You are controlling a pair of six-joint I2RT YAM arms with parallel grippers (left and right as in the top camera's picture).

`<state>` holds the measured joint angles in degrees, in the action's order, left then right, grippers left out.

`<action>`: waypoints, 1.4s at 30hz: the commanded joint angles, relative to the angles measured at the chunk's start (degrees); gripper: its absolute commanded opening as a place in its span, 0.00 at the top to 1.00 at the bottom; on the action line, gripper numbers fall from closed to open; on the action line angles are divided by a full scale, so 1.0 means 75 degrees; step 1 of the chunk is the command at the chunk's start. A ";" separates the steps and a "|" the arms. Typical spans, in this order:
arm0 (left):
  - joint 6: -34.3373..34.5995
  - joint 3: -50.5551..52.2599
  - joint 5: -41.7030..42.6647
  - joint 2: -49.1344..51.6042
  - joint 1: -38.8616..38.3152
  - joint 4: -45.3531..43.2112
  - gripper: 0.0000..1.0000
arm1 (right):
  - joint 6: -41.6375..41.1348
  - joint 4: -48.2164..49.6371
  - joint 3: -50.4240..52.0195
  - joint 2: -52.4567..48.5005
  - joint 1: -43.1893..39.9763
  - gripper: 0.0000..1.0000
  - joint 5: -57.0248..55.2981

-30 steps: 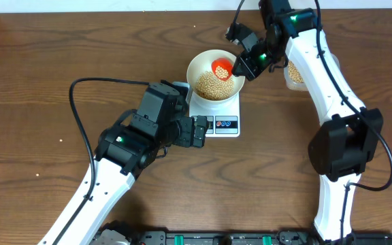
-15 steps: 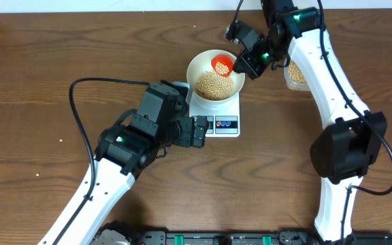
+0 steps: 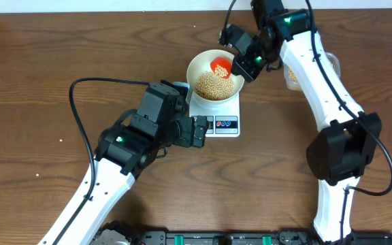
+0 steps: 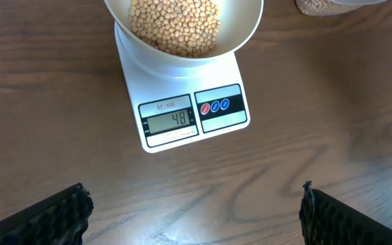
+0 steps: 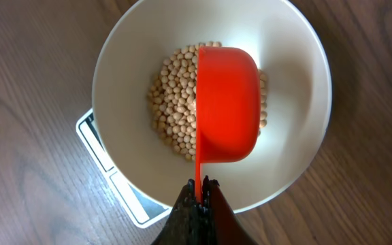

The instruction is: Scoop item into bowl and weigh 50g on scale

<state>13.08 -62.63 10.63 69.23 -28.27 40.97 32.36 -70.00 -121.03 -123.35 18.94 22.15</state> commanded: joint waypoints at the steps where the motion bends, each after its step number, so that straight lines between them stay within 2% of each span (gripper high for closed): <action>1: -0.0073 -0.0131 0.0041 0.0017 0.0026 0.0029 0.00 | 0.0122 0.0006 -0.0157 0.0303 0.0032 0.99 -0.0166; 8: -0.0073 -0.0131 0.0041 0.0017 0.0023 0.0026 0.00 | 0.0055 0.0108 -0.0157 0.0405 0.0032 0.99 -0.0224; 18: -0.0073 -0.0131 0.0041 0.0017 0.0023 0.0026 0.00 | -0.0758 0.0221 -0.0157 0.0411 -0.0105 0.99 0.0437; 42: -0.0073 -0.0131 0.0041 0.0017 0.0026 0.0026 0.00 | -0.0938 -0.0210 -0.0157 0.0411 -0.1897 0.99 0.4543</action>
<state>13.08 -62.63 10.63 69.23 -28.27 40.97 25.89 -71.31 -121.03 -122.19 6.11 49.47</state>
